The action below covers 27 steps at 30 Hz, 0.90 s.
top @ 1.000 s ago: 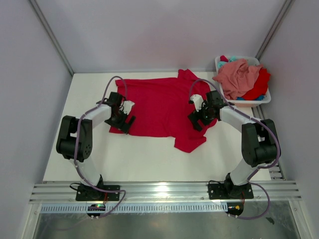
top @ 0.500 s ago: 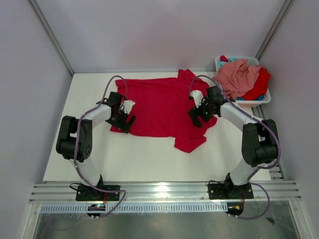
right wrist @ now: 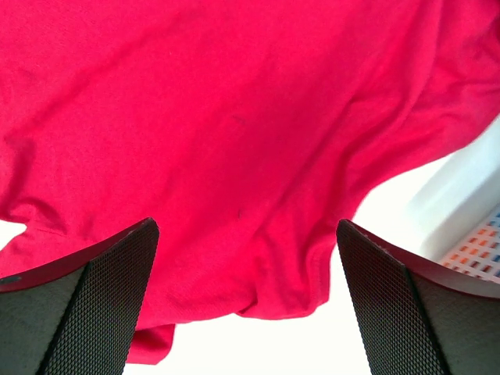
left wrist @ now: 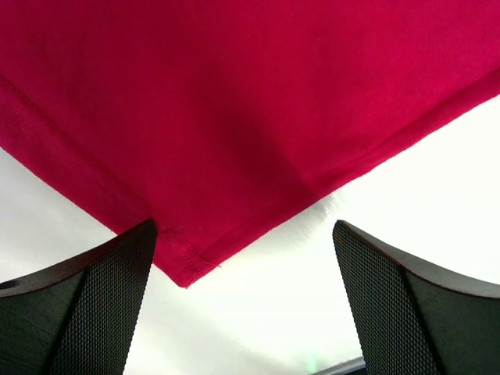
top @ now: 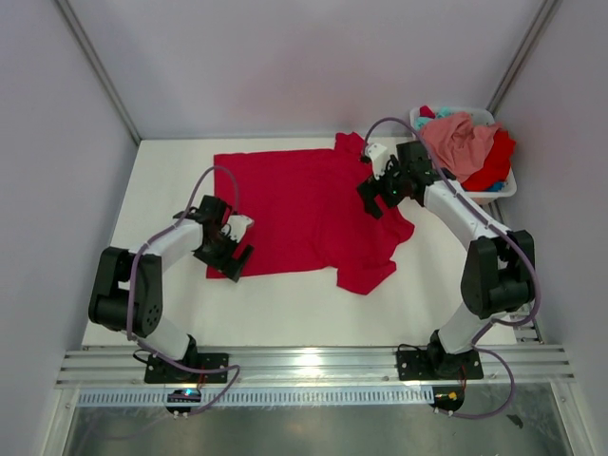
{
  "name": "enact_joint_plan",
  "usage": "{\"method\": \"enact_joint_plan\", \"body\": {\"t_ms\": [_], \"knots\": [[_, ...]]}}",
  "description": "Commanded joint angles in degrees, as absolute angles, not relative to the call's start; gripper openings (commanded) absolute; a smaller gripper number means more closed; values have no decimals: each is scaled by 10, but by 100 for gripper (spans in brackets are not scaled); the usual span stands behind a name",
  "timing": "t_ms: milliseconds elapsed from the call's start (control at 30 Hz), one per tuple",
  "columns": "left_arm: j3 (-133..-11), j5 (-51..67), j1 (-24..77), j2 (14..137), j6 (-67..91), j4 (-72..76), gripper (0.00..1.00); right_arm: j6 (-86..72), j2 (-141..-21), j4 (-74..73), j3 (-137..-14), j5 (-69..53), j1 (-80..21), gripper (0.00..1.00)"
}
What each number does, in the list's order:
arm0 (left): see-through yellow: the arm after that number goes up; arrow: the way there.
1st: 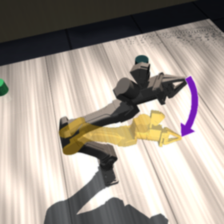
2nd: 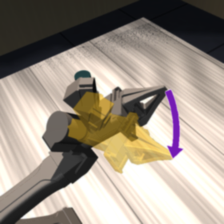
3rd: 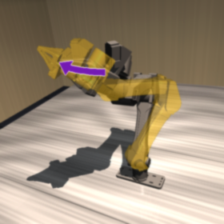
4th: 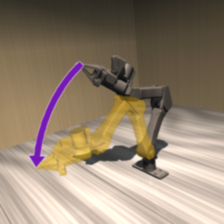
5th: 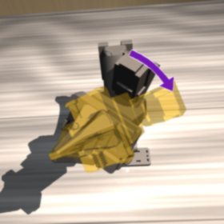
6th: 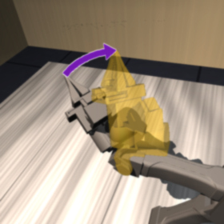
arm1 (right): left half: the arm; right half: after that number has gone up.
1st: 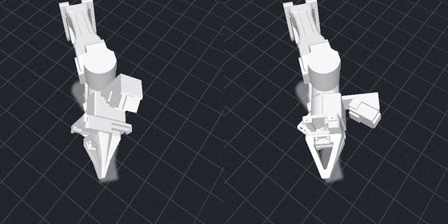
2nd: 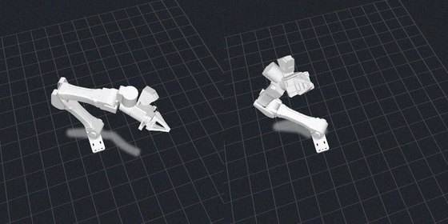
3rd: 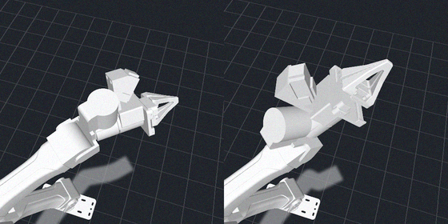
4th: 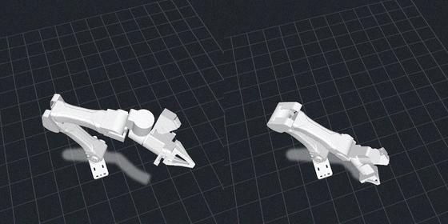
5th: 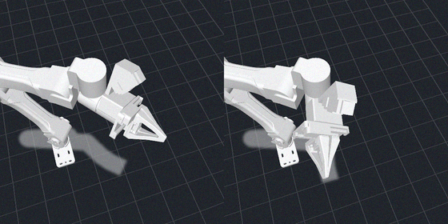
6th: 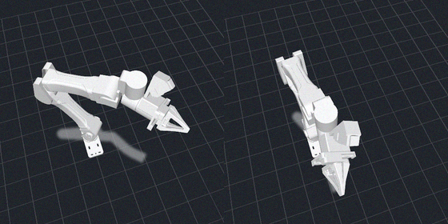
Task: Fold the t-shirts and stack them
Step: Flatten the tshirt out
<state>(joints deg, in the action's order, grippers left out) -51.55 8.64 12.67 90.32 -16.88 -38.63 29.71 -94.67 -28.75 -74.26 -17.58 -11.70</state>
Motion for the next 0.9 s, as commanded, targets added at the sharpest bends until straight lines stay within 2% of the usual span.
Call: {"method": "enact_joint_plan", "body": {"t_ms": [0, 400, 567, 867], "knots": [[-521, 91, 127, 892, -169, -416, 96, 276, -971, -288, -758, -188, -114, 99], [-511, 74, 127, 881, -185, -424, 96, 308, -972, -296, -684, -190, -113, 99], [-524, 71, 127, 872, -190, -431, 96, 303, -971, -280, -649, -124, -113, 99], [-525, 80, 127, 862, -189, -431, 96, 293, -993, -280, -639, -92, -113, 99]]}}
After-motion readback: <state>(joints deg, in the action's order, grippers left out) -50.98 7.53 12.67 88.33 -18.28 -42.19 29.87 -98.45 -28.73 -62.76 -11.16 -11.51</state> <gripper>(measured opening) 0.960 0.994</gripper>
